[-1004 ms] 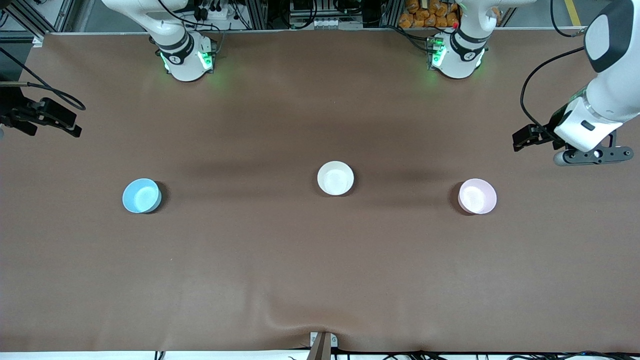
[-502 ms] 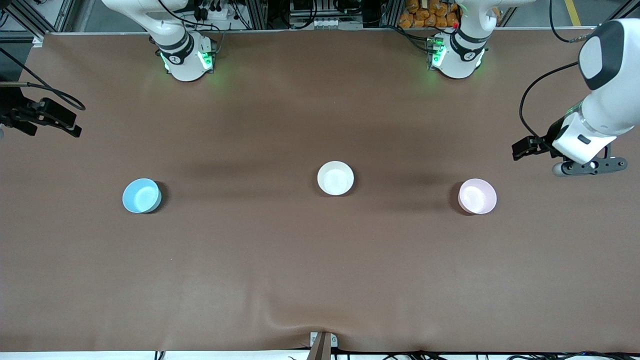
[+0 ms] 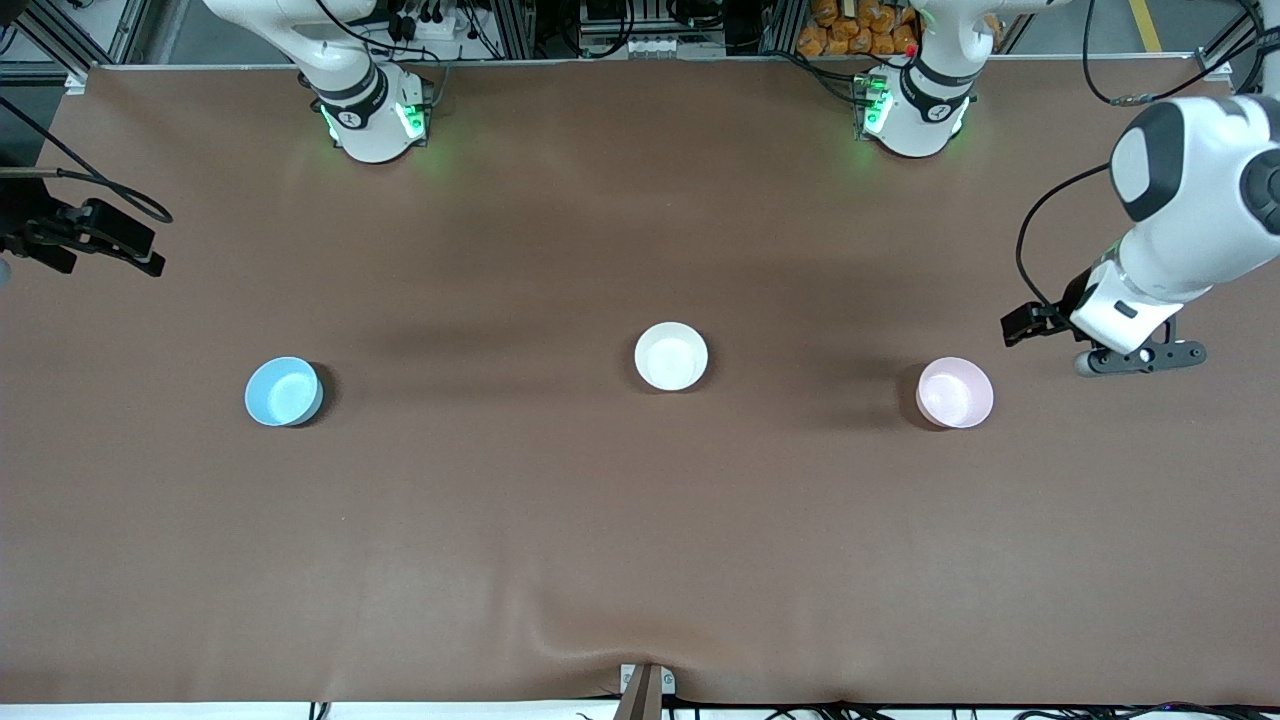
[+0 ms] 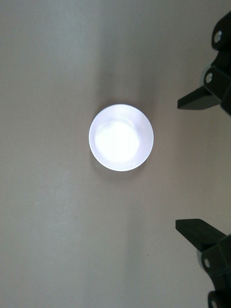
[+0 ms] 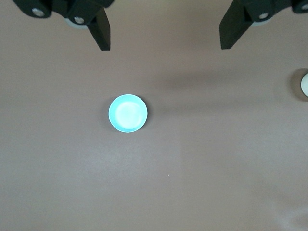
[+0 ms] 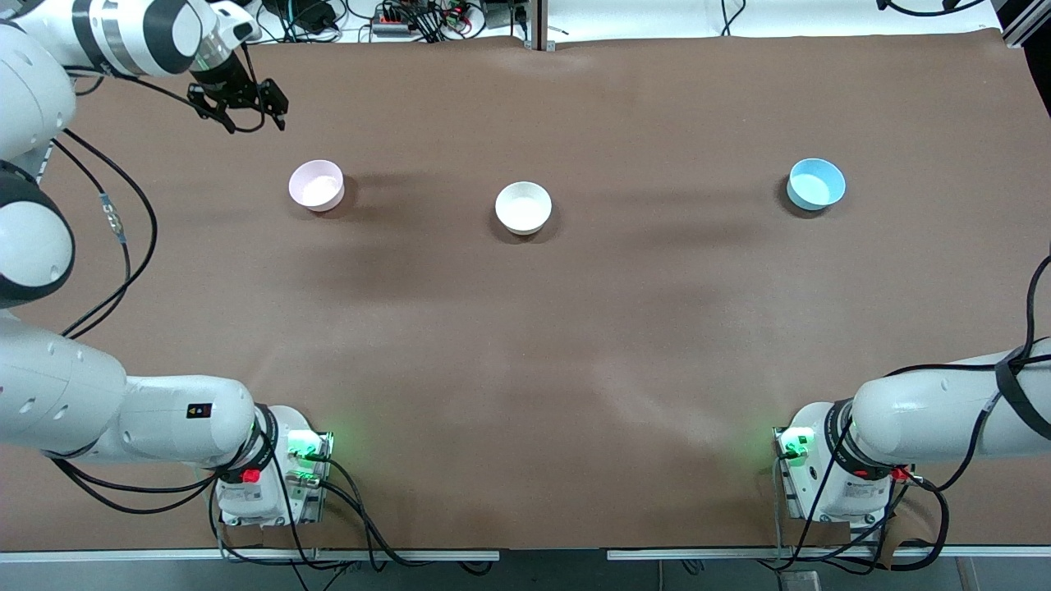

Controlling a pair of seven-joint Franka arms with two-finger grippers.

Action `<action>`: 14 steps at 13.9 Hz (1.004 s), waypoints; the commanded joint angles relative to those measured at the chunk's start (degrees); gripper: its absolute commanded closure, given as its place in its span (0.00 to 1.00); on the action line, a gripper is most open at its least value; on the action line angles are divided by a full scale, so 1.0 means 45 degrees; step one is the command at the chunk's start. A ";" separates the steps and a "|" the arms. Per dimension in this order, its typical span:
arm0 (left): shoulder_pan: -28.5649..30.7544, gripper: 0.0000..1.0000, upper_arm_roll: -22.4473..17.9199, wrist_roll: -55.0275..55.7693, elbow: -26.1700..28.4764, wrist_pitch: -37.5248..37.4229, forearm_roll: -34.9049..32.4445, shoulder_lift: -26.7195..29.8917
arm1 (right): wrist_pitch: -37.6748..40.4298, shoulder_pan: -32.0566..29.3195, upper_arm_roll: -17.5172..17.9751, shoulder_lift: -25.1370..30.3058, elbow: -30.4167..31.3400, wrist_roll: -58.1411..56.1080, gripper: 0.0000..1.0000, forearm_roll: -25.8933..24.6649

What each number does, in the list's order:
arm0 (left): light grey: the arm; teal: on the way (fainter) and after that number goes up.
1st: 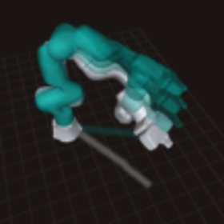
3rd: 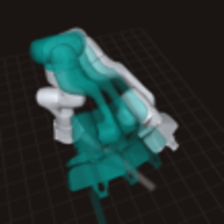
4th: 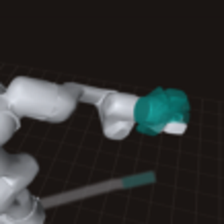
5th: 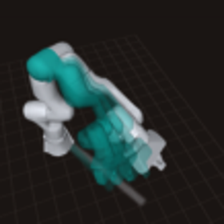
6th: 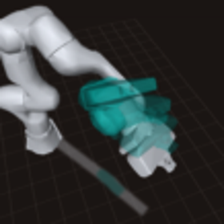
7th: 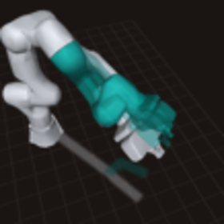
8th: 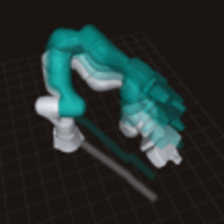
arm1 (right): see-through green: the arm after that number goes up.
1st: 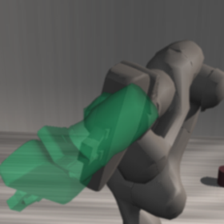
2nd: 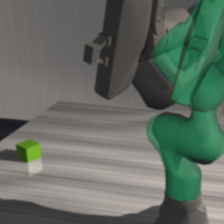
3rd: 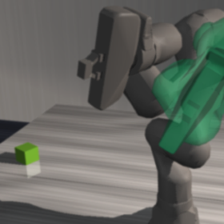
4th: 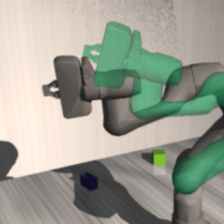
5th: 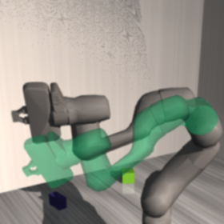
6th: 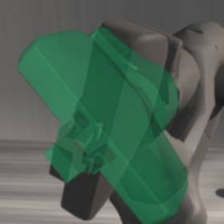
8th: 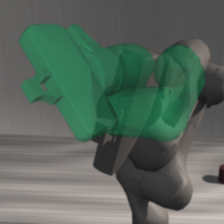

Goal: Stack pink and blue bowls on white bowl
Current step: 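Move the left gripper toward the pale pink bowl, then lower the left gripper and grasp the pink bowl's rim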

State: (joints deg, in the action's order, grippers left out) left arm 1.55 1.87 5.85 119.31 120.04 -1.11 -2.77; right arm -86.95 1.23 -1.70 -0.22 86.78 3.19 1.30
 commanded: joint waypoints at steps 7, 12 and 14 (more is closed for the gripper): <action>0.0436 0.00 0.0034 -0.0245 0.0244 0.1954 -0.0104 -0.1745 | 0.0083 -0.0253 0.0164 -0.0049 -0.0144 -0.0006 0.00 0.0043; 0.0456 0.00 0.0034 -0.0245 0.0830 0.3460 -0.0104 -0.2411 | 0.0083 -0.0233 0.0164 -0.0049 -0.0144 -0.0006 0.00 0.0043; 0.0650 0.00 0.0034 -0.0245 0.0850 0.3712 -0.0104 -0.2606 | 0.0083 -0.0253 0.0164 -0.0049 -0.0144 -0.0006 0.00 0.0043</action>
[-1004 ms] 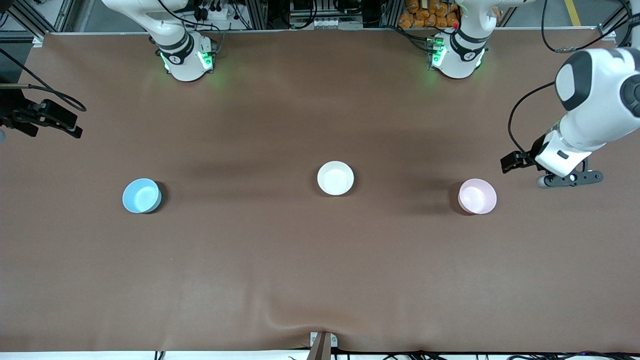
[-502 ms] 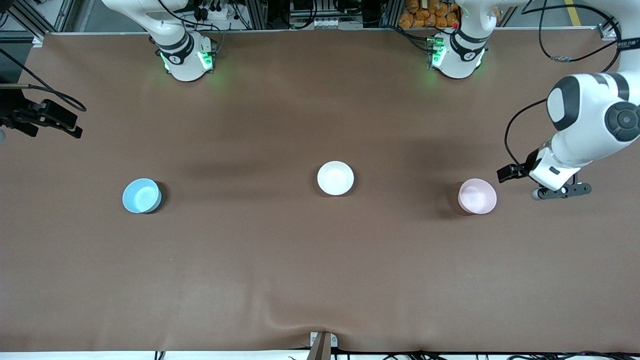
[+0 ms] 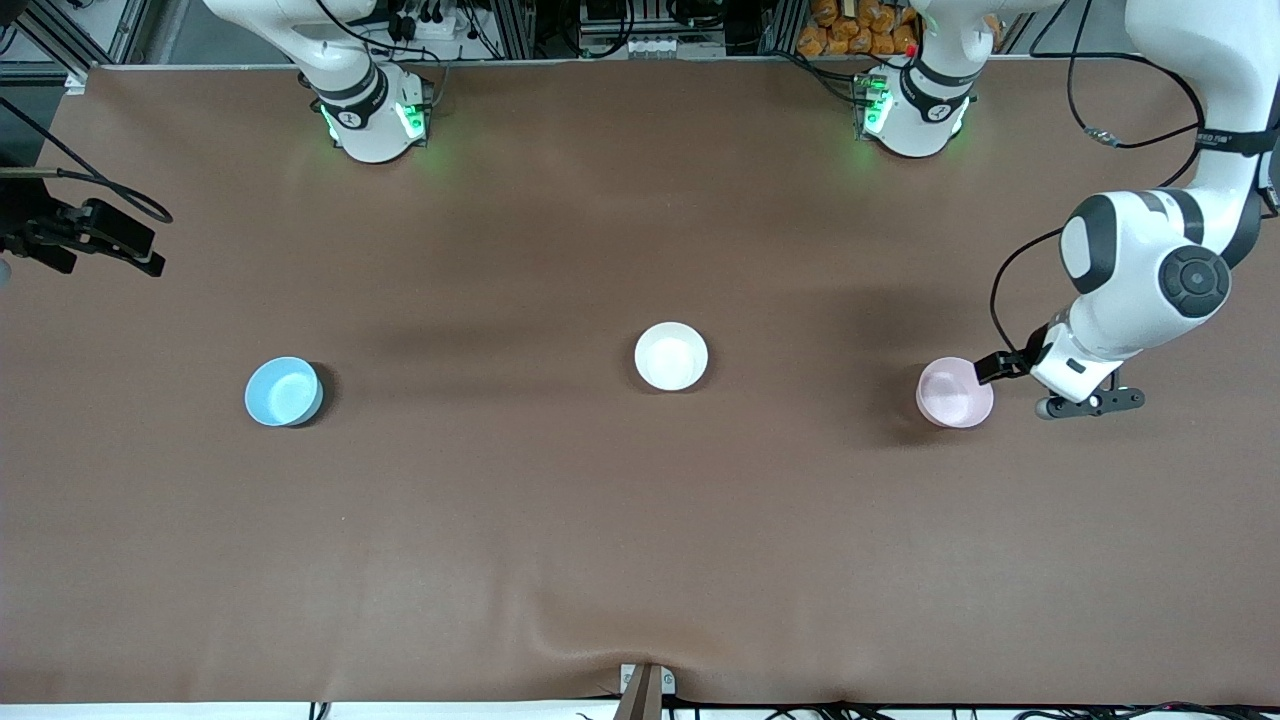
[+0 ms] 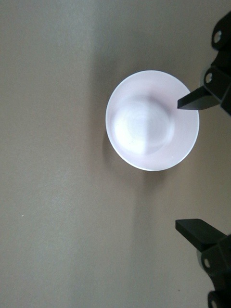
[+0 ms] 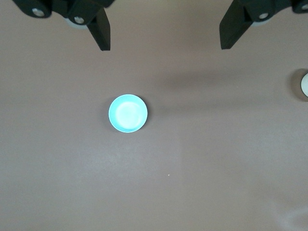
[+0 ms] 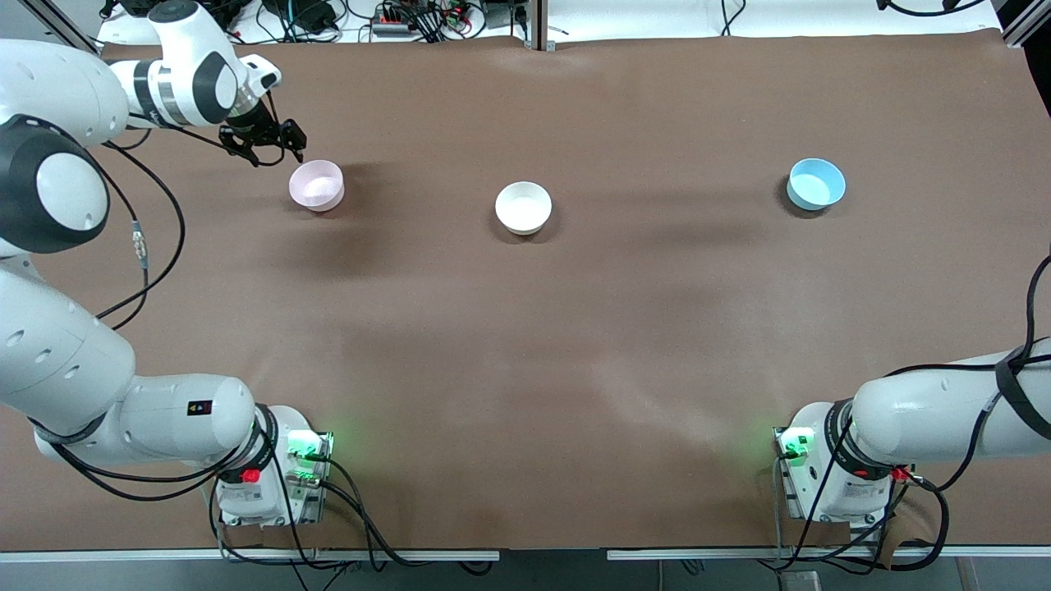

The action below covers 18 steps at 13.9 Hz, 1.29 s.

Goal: Stack pink and blue bowls on white bowl
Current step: 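Lower the left gripper and grasp the pink bowl's rim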

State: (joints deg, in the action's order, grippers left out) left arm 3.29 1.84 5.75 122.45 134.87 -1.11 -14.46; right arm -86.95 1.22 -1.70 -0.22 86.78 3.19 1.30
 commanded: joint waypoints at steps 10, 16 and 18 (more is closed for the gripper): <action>0.0325 0.00 0.0039 -0.0222 0.0816 0.2176 -0.0104 -0.1180 | 0.0122 -0.0331 0.0163 -0.0048 -0.0144 -0.0025 0.00 0.0043; 0.0325 0.21 0.0039 -0.0222 0.0679 0.2274 -0.0104 -0.1591 | 0.0142 -0.0331 0.0163 -0.0048 -0.0125 -0.0025 0.00 0.0043; 0.0325 0.47 0.0039 -0.0222 0.0679 0.2274 -0.0104 -0.1610 | 0.0122 -0.0331 0.0163 -0.0048 -0.0125 -0.0025 0.00 0.0043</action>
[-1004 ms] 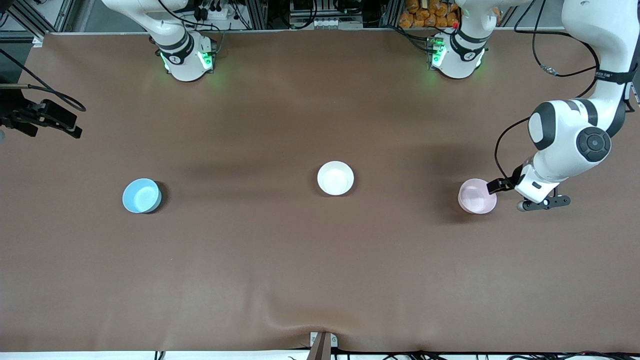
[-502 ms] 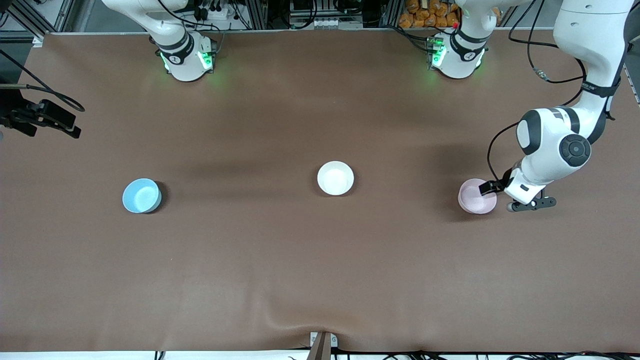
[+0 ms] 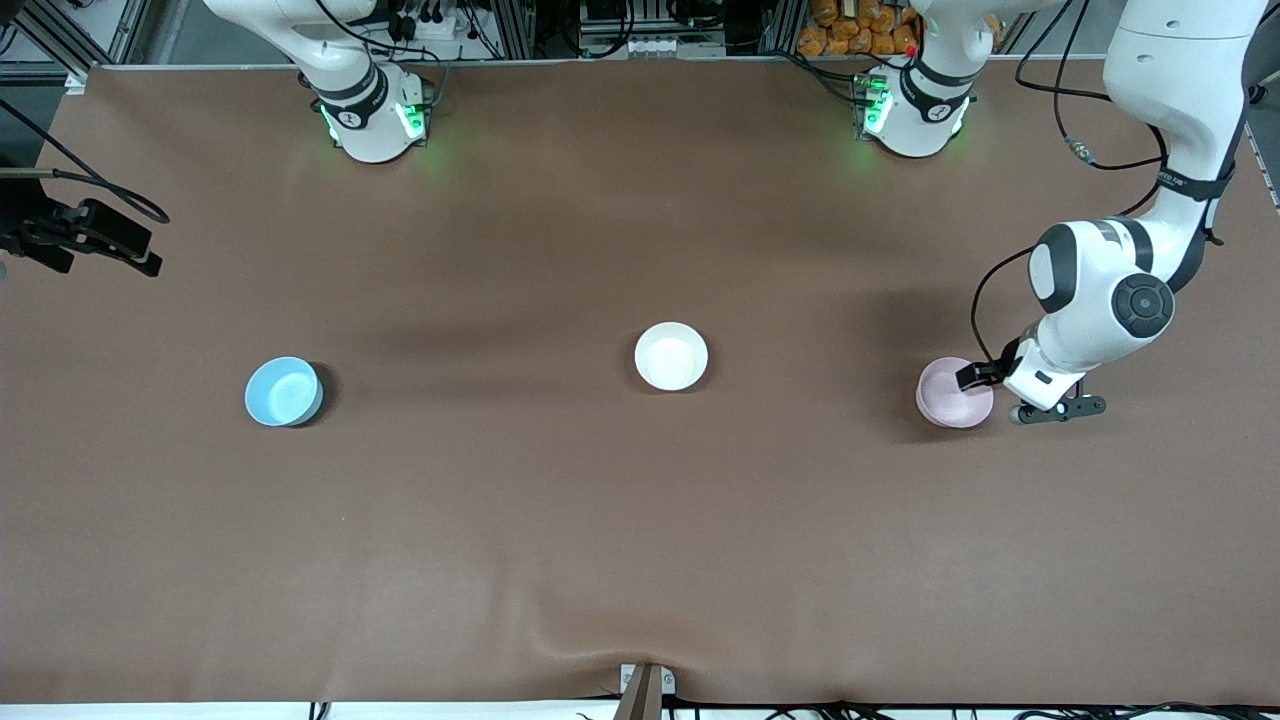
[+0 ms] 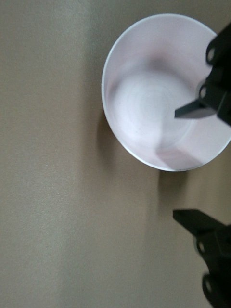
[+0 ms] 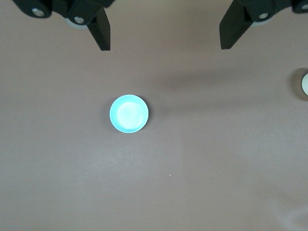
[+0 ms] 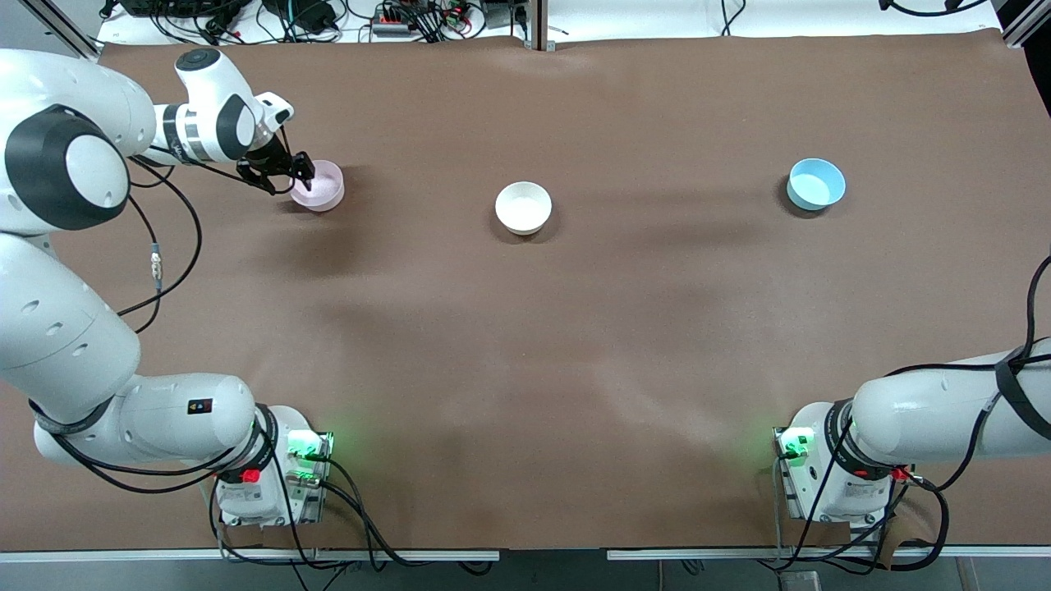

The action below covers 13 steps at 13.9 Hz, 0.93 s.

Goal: Stack pink and blue bowls on white bowl
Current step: 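Lower the left gripper and grasp the pink bowl's rim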

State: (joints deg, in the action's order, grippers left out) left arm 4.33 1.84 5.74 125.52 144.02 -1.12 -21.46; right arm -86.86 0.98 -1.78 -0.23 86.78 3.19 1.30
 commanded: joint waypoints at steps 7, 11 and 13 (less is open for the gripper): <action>0.0327 1.00 0.0059 -0.0222 0.0036 0.0241 -0.0104 0.0023 | 0.0143 -0.0237 0.0181 -0.0047 -0.0125 -0.0006 0.00 0.0043; 0.0307 1.00 0.0292 -0.0300 0.0115 0.0028 -0.0084 0.0782 | 0.0143 -0.0257 0.0181 -0.0047 -0.0144 -0.0006 0.00 0.0043; 0.0307 1.00 0.0993 -0.0126 0.0057 -0.0576 0.0091 0.1368 | 0.0143 -0.0257 0.0181 -0.0047 -0.0144 -0.0006 0.00 0.0043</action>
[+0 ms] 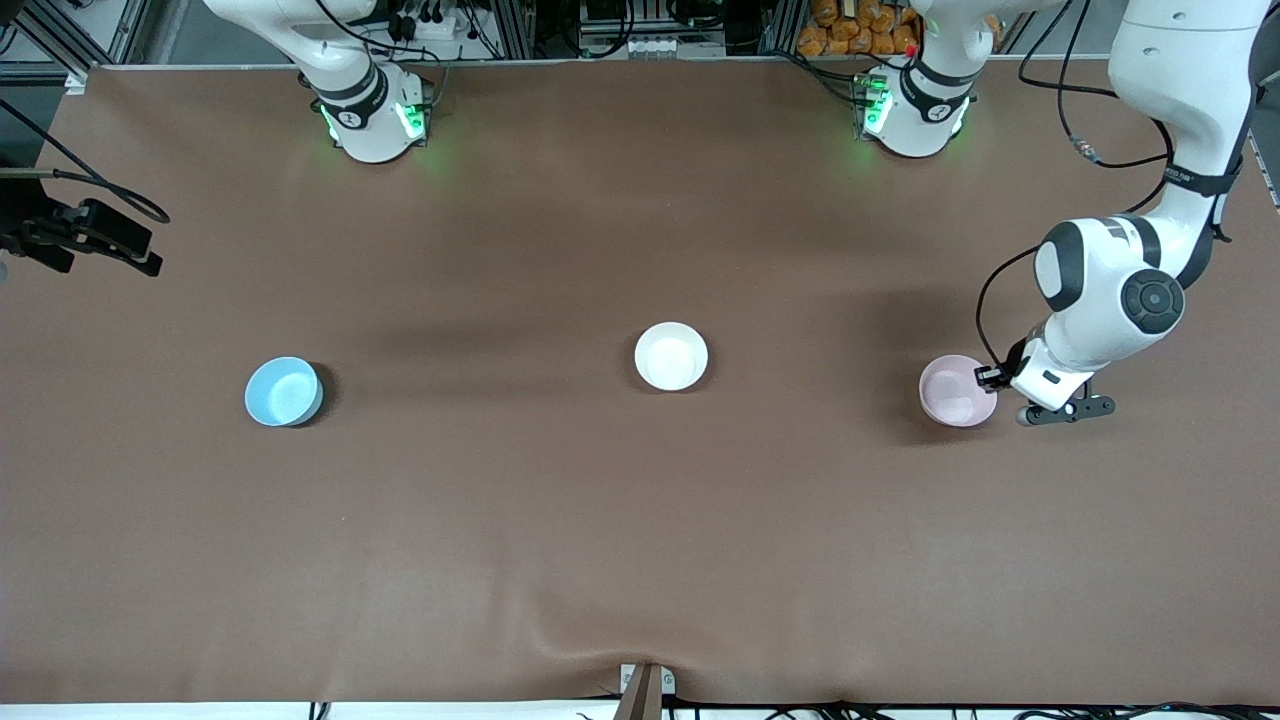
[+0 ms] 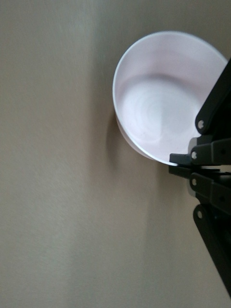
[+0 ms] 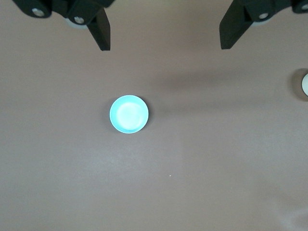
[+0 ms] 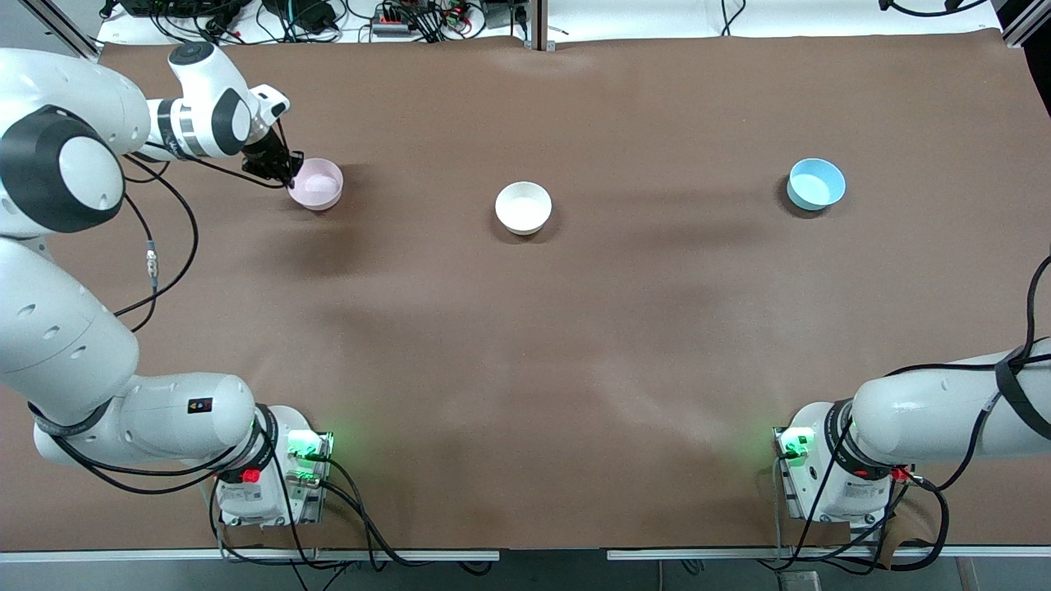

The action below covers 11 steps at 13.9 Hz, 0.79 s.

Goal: Stack pink and blue bowls on white bowl
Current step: 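Carry the pink bowl with the left gripper onto the white bowl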

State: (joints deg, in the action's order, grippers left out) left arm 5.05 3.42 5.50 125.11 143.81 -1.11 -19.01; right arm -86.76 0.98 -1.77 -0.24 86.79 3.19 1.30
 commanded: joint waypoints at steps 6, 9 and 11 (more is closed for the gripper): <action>0.0069 1.00 0.3297 0.2383 -0.0455 -0.2189 0.1146 0.1685 | 0.0120 -0.0276 0.0179 -0.0025 -0.0145 -0.0006 0.00 0.0043; -0.0009 1.00 0.4781 0.4590 -0.0866 -0.2544 0.1146 0.1627 | 0.0120 -0.0276 0.0179 -0.0025 -0.0145 -0.0006 0.00 0.0043; -0.0106 1.00 0.5622 0.5764 -0.1178 -0.2544 0.1146 0.1413 | 0.0120 -0.0295 0.0179 -0.0044 -0.0145 -0.0006 0.00 0.0043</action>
State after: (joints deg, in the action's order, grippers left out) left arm 4.50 25.81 27.51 121.60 133.68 2.98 -12.04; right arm -86.76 0.95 -1.78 -0.24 86.79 3.19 1.30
